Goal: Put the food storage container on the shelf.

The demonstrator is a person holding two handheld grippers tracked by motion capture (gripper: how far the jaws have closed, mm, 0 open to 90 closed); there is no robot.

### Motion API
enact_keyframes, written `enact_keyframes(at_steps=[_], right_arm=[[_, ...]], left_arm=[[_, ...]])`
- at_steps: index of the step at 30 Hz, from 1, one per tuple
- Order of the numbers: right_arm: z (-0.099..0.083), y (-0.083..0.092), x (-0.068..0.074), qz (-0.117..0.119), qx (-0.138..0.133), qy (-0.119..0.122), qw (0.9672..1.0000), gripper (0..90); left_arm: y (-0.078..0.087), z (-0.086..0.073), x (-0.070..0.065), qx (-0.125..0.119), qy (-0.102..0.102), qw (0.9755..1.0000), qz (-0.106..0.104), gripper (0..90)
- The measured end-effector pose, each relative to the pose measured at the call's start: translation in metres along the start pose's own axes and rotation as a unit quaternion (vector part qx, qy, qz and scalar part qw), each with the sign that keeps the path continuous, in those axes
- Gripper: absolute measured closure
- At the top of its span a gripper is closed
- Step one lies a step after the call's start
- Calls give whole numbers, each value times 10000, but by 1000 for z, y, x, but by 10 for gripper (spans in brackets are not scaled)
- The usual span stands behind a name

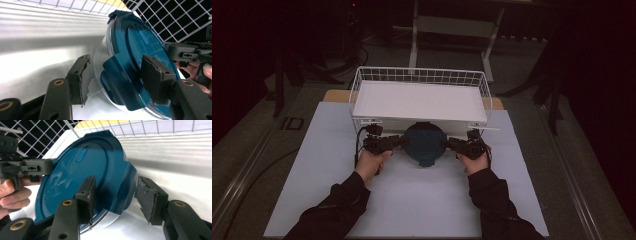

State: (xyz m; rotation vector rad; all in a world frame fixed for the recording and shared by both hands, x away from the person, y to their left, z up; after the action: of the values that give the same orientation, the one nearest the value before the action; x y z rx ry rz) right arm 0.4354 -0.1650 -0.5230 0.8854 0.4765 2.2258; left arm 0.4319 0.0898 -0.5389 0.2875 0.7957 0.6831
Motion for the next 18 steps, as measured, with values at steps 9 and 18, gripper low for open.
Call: enact_keyframes(at_steps=[9, 18], right_arm=[[4, -4, -1, -168, -127, 99, 9997, 469], [0, 2, 10, -330, -215, 217, 9990, 432]], left_arm=[[-3, 8, -1, -188, -92, 9992, 353, 387], [4, 2, -6, -8, -411, 9991, 72, 233]])
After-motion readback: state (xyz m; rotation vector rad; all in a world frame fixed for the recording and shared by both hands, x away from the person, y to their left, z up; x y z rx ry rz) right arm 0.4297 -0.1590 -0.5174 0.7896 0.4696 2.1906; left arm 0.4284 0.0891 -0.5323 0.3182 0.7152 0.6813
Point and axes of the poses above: each handheld gripper's, and its own axes: y roughly backward along the jaws, z roughly out of its top, x roughly to its left, the point moved 6 cm from there along -y, roughly forward along the jaws, and after that the axes turned 3 degrees about x, right-handed, at the moved point
